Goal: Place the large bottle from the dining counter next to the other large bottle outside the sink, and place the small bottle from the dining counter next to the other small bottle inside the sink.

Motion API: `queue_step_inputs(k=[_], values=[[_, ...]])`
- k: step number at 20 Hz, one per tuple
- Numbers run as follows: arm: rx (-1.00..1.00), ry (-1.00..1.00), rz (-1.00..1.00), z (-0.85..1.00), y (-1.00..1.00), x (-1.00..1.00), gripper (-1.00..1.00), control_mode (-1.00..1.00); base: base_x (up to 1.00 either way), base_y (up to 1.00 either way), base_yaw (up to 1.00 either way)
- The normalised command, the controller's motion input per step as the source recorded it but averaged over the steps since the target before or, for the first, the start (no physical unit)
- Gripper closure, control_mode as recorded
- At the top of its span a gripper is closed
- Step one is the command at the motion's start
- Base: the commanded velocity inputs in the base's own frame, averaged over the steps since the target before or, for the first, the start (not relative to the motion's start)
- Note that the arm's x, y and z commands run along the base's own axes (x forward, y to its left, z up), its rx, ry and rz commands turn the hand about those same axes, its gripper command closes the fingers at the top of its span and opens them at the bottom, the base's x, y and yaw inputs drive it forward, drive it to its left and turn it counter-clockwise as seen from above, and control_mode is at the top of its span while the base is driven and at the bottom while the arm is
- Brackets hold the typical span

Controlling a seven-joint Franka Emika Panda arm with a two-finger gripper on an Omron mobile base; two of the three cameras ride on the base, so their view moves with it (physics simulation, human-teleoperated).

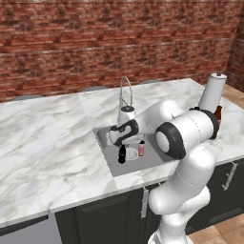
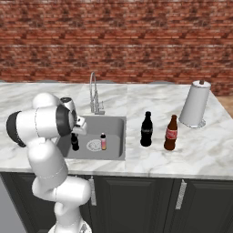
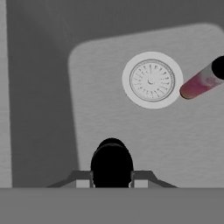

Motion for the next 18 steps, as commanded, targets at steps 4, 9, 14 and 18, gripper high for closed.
queue_step_inputs(k=[4, 9, 14, 18], values=[[0.00, -0.09, 0.00, -0.27, 0.00, 0.11, 1.00, -1.00, 0.00, 0.00, 0.00], [0.00, -0.09, 0.00, -0.22, 0.00, 0.16, 1.00, -1.00, 0.00, 0.00, 0.00], [0.00, -0.06, 0.00, -0.25, 0.00, 0.08, 1.00, -1.00, 0.00, 0.00, 0.00], [0.00, 0.00, 0.00, -0.14, 0.00, 0.01, 1.00, -1.00, 0.00, 0.00, 0.00]])
